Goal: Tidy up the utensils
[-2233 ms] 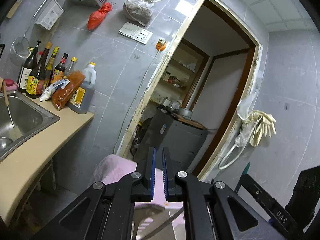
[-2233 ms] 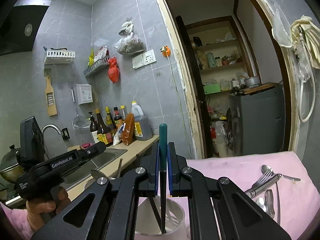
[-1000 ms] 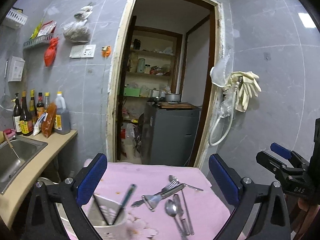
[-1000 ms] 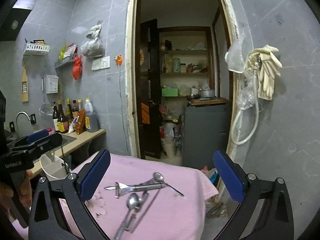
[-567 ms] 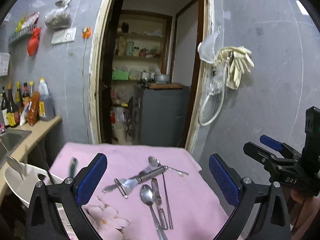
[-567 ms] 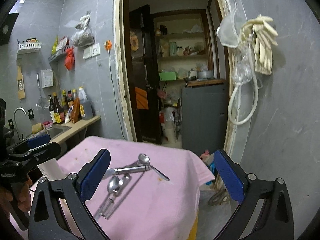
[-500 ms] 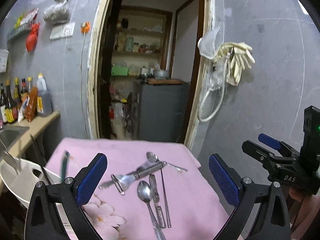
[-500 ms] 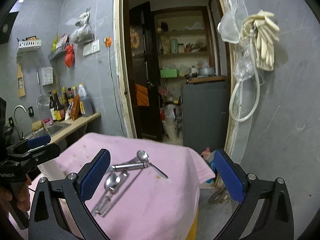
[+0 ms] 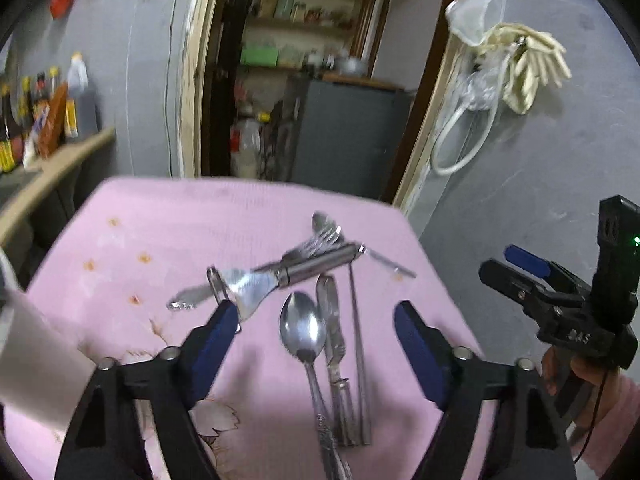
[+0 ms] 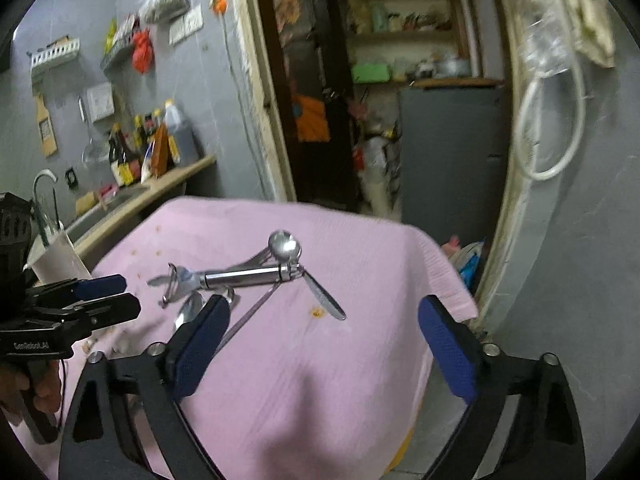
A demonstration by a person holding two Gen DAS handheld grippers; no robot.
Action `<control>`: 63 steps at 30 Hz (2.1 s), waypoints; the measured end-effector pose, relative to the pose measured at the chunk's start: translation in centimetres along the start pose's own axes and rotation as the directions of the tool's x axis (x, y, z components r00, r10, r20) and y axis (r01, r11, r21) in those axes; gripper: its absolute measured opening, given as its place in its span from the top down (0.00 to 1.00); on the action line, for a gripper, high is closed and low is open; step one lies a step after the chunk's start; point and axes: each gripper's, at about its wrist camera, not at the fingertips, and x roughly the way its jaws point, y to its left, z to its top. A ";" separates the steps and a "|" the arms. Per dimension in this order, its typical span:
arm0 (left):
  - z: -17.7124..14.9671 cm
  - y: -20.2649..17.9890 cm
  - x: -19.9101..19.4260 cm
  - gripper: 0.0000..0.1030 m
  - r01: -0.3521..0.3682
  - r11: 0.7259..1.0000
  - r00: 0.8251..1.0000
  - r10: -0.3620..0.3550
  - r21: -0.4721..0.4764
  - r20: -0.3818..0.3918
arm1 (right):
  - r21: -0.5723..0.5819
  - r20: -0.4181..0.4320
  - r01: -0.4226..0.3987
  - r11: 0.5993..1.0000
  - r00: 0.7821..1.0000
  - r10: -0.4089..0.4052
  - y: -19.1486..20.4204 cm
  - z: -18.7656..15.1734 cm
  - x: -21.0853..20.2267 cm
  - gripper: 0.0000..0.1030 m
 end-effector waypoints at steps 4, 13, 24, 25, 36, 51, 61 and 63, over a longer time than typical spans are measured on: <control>-0.4 1.4 2.5 0.43 0.024 0.999 0.998 -0.026 -0.031 -0.060 | -0.045 -0.058 -0.027 0.999 0.998 0.024 0.5 0.1 3.1 0.27; -0.8 3.0 6.2 0.62 0.049 0.996 0.987 -0.059 -0.071 -0.147 | -0.154 -0.164 -0.051 0.987 0.986 0.026 1.9 0.6 7.7 0.55; 0.2 3.0 8.0 0.79 0.072 0.996 0.982 -0.080 -0.052 -0.171 | -0.204 -0.284 -0.067 0.977 0.959 0.007 3.5 2.1 9.9 0.83; 0.3 3.0 8.1 0.82 0.077 0.996 0.980 -0.085 -0.054 -0.178 | -0.196 -0.294 -0.068 0.978 0.956 0.008 3.6 2.2 10.0 0.88; 0.2 3.5 7.6 0.96 0.085 0.991 0.978 -0.103 -0.107 -0.179 | -0.070 -0.390 -0.084 0.994 0.920 0.050 2.9 -0.1 7.0 0.91; 0.3 3.6 6.9 0.97 0.103 0.988 0.978 -0.121 -0.112 -0.172 | 0.038 -0.259 -0.203 0.978 0.944 0.206 -0.8 2.2 10.6 0.78; 0.2 3.8 6.9 0.97 0.103 0.990 0.977 -0.120 -0.100 -0.179 | 0.004 -0.368 -0.367 0.930 0.864 0.343 -0.8 4.4 15.1 0.80; 0.3 3.8 6.8 0.97 0.105 0.989 0.976 -0.122 -0.101 -0.180 | 0.004 -0.391 -0.379 0.925 0.851 0.350 -0.9 4.3 15.3 0.91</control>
